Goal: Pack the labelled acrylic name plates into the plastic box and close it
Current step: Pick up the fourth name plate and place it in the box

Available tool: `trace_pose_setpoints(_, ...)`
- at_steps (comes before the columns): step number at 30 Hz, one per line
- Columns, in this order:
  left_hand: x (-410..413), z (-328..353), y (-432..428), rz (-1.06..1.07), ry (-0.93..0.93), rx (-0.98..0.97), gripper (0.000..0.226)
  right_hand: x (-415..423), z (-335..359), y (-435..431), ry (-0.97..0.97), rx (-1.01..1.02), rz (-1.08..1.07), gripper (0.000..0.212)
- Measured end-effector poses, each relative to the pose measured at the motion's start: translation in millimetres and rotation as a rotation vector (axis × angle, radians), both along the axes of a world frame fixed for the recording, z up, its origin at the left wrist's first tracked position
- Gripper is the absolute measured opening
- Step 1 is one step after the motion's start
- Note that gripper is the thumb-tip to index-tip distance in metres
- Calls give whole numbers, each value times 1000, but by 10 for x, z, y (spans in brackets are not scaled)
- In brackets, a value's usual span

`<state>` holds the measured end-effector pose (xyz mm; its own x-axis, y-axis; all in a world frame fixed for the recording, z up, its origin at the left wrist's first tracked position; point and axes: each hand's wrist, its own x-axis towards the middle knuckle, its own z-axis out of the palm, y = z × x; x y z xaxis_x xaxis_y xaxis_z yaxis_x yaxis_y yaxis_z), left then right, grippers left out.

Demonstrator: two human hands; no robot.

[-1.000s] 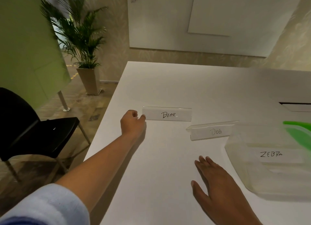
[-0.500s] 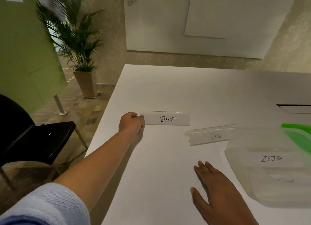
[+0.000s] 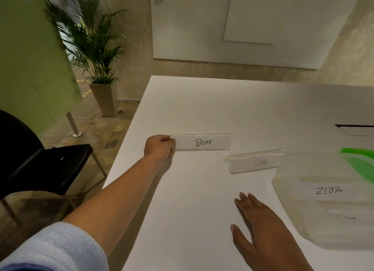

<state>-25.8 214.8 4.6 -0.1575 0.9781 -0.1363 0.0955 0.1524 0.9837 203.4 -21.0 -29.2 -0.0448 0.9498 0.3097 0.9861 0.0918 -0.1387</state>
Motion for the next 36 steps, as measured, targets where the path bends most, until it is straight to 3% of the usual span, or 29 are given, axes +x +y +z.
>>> trace_pose_setpoints(5, 15, -4, 22, 33, -182, -2, 9, 11, -13, -4, 12, -4, 7, 60)
trace_pose_setpoints(18, -432, 254, -574, 10, -232, 62, 7, 1, 55, -36, 175, -83, 23, 68)
trace_pose_setpoints(20, -499, 343, -812, -33, -249, 94, 7, -14, 134, -77, 288, -121, 50, 64)
trace_pose_setpoints(24, -591, 516, -1404, -70, -281, 148, 19, 6, 378, -140, 903, -82, -44, 44)
trace_pose_setpoints(27, -617, 606, -1849, -75, -323, 149, 30, 57, 624, -235, 1078, 29, -61, 37)
trace_pose_setpoints(30, -590, 662, -2196, -82, -360, 147, 23, 86, 848, -368, 1228, 102, -20, 38)
trace_pose_setpoints(33, -521, 660, -2425, -79, -360, 145, 19, 113, 993, -528, 1285, 95, 59, 47)
trace_pose_setpoints(36, -414, 647, -2609, -82, -360, 146, 26, 191, 1090, -665, 1282, 105, 80, 31)
